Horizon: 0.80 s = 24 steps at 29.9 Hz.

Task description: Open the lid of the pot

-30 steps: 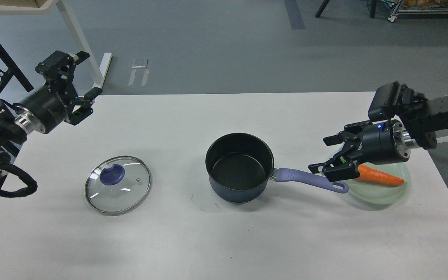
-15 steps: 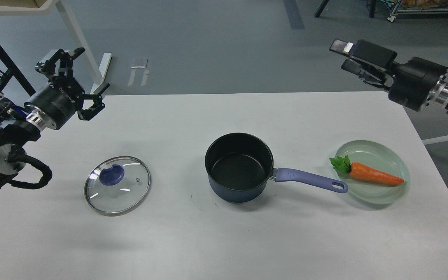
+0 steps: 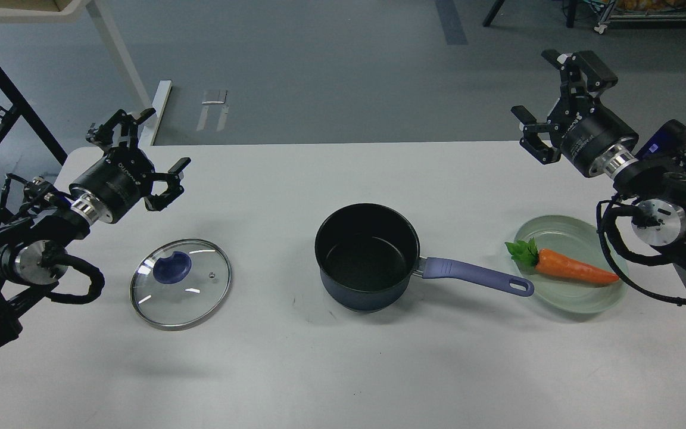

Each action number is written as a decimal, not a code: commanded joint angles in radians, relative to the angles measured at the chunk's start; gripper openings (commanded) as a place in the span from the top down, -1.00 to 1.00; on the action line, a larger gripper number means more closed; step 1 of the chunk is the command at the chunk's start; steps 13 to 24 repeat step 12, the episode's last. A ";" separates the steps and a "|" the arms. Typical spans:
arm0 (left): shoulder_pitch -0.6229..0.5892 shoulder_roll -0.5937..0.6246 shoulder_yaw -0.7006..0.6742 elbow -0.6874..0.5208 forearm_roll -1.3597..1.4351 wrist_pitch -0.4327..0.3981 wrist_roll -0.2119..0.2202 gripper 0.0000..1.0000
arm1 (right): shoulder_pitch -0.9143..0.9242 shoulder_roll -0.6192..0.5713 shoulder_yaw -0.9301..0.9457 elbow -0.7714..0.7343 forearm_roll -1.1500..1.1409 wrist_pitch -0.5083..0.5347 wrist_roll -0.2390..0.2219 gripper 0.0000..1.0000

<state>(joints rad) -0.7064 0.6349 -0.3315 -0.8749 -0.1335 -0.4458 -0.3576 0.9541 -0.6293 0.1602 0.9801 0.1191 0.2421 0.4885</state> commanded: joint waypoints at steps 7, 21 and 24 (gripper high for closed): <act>0.002 -0.017 -0.020 0.019 0.002 -0.007 0.011 -0.98 | -0.020 0.080 -0.045 -0.104 -0.035 0.177 0.000 -0.99; 0.002 -0.017 -0.020 0.019 0.002 -0.004 0.009 -0.98 | -0.050 0.082 0.010 -0.092 -0.041 0.183 0.000 -0.99; 0.002 -0.017 -0.020 0.019 0.002 -0.004 0.009 -0.98 | -0.050 0.082 0.010 -0.092 -0.041 0.183 0.000 -0.99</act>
